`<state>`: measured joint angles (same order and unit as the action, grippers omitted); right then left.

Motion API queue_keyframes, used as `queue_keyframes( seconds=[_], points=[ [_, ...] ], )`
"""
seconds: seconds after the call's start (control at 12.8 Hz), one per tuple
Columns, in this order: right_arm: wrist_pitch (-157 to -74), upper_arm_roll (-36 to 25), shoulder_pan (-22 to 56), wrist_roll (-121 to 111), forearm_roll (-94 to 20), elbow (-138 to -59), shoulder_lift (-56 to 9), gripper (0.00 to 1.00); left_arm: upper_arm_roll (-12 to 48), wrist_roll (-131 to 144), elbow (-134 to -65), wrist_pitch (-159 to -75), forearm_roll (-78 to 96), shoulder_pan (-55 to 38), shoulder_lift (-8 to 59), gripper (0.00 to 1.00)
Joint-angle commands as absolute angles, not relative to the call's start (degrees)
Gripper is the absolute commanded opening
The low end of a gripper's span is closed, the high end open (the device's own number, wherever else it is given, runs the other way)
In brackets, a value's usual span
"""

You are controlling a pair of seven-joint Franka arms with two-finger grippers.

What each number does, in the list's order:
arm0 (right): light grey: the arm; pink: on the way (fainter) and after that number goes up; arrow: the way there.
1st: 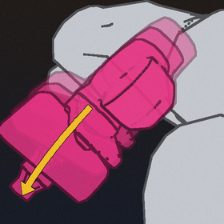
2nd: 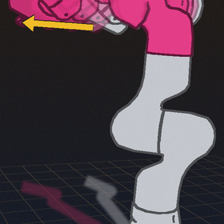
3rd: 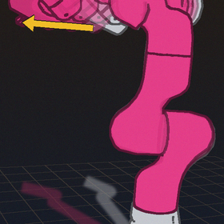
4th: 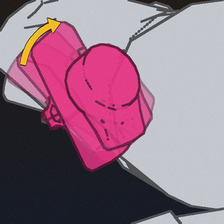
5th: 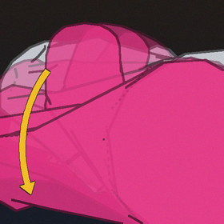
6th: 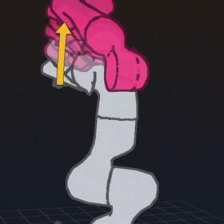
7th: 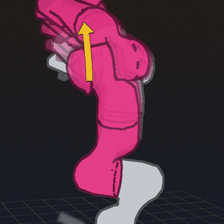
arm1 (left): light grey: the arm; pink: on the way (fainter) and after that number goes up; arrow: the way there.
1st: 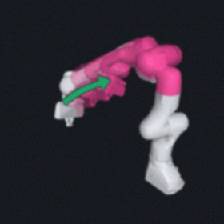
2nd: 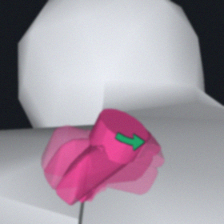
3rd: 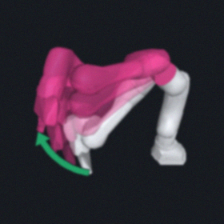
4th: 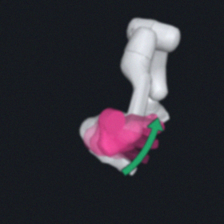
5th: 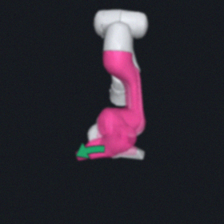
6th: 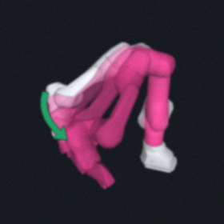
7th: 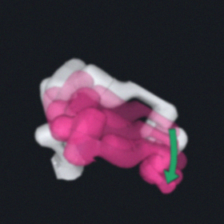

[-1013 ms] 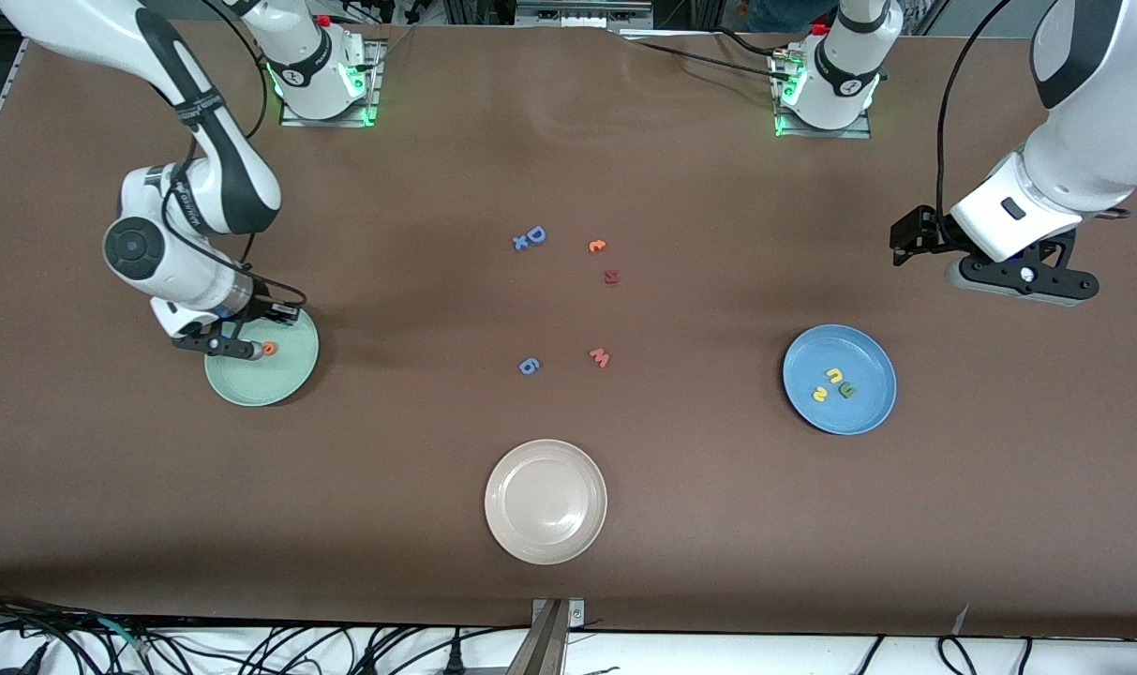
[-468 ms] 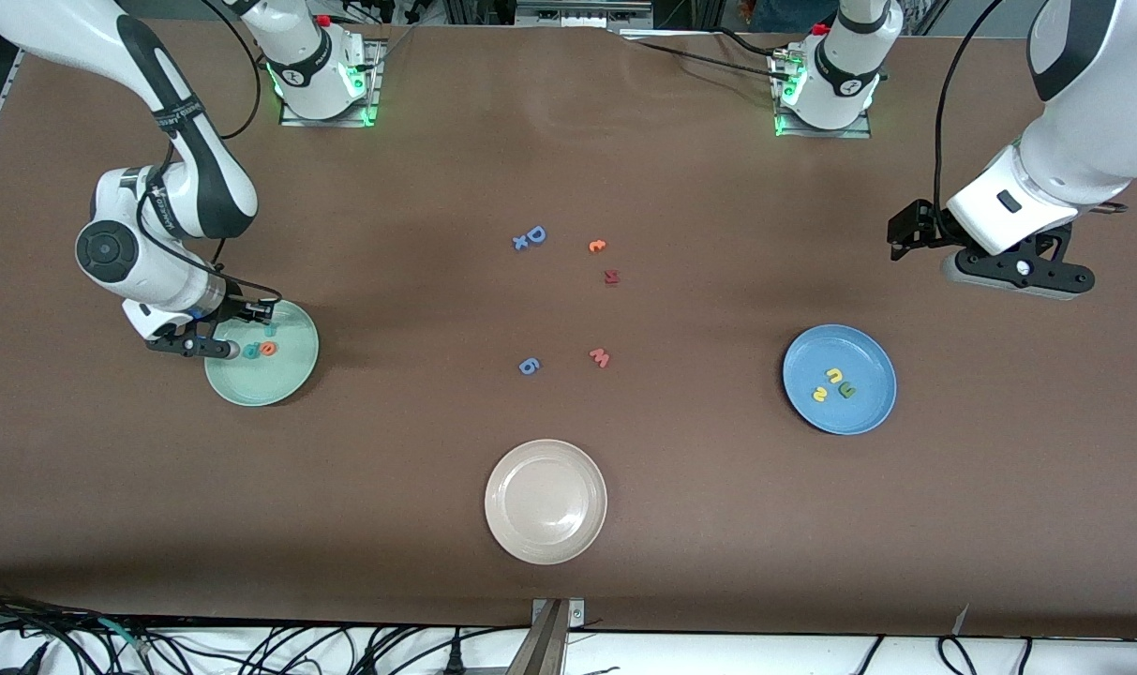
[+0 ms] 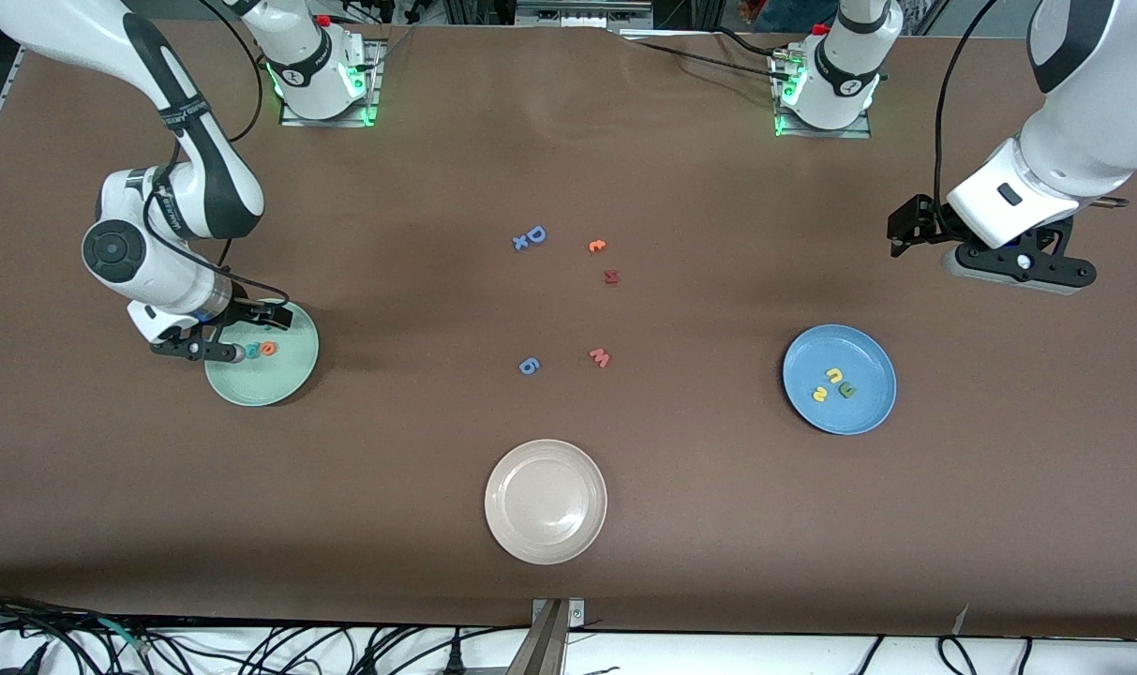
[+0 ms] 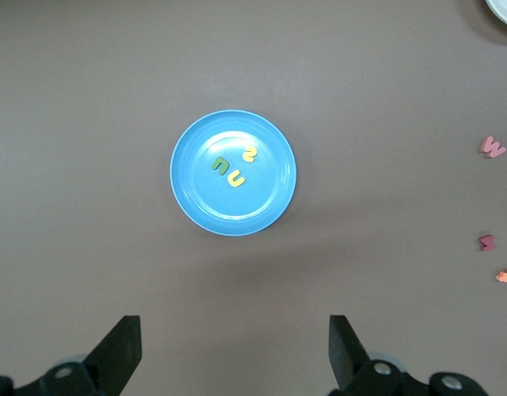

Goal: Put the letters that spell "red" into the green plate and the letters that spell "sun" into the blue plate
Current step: 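Drop the l on the green plate while the left gripper returns to rest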

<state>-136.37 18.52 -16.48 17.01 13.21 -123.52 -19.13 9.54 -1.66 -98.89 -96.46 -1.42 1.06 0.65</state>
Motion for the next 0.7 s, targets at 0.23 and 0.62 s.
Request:
queue_keyframes(
  seconds=[0.23,0.62],
  points=[
    [-130.5,14.7,-4.3,30.7,13.2,-114.4,-23.7,1.00,6.9,-3.3,-100.6,-96.5,-0.2,-0.8,-1.0,1.00],
    [-121.9,14.0,-1.7,31.6,10.0,-104.0,-24.3,1.00,7.0,-3.1,-98.6,-93.4,-0.2,-0.5,0.5,1.00]
  ],
)
